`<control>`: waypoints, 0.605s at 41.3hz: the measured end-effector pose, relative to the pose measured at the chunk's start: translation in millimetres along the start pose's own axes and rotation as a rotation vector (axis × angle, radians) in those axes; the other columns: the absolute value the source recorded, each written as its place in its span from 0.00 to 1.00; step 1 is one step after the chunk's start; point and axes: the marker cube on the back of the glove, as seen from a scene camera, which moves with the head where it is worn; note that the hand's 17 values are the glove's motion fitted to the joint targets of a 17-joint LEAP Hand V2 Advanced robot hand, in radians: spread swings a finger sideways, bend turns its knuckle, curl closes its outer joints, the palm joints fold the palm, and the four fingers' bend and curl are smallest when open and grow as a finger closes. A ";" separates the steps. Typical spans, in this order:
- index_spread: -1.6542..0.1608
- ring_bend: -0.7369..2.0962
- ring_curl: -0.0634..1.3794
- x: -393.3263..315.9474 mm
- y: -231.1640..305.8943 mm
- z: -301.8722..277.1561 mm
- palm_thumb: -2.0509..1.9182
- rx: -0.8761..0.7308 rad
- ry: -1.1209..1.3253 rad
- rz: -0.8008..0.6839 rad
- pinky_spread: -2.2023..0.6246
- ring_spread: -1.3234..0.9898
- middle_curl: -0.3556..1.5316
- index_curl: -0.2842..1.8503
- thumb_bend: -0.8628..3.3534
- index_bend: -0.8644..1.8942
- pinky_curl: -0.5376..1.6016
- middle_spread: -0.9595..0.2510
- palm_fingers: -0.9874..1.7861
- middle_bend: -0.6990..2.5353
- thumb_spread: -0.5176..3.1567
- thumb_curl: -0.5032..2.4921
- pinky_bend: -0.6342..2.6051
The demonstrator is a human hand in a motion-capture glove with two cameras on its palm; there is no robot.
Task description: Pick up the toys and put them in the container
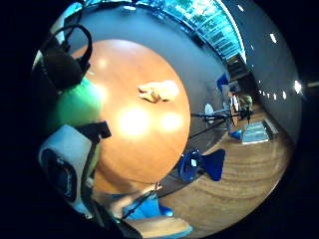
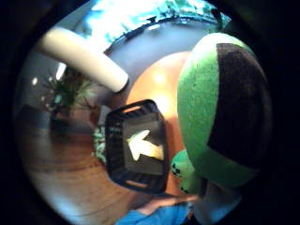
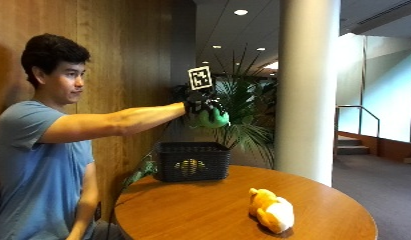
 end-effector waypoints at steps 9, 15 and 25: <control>0.70 0.63 0.45 -75.1 1.7 -39.4 0.71 0.012 -0.070 0.037 0.67 0.38 0.51 0.33 0.24 0.42 0.42 0.45 0.57 0.38 0.34 0.46 0.58; 0.70 0.63 0.46 -97.8 12.7 -35.1 0.70 -0.002 -0.048 0.010 0.67 0.38 0.52 0.34 0.23 0.41 0.42 0.44 0.56 0.38 0.35 0.46 0.58; 0.72 0.65 0.47 -75.7 46.7 14.5 0.65 -0.234 -0.088 -0.229 0.67 0.39 0.55 0.32 0.20 0.33 0.43 0.47 0.51 0.36 0.40 0.45 0.62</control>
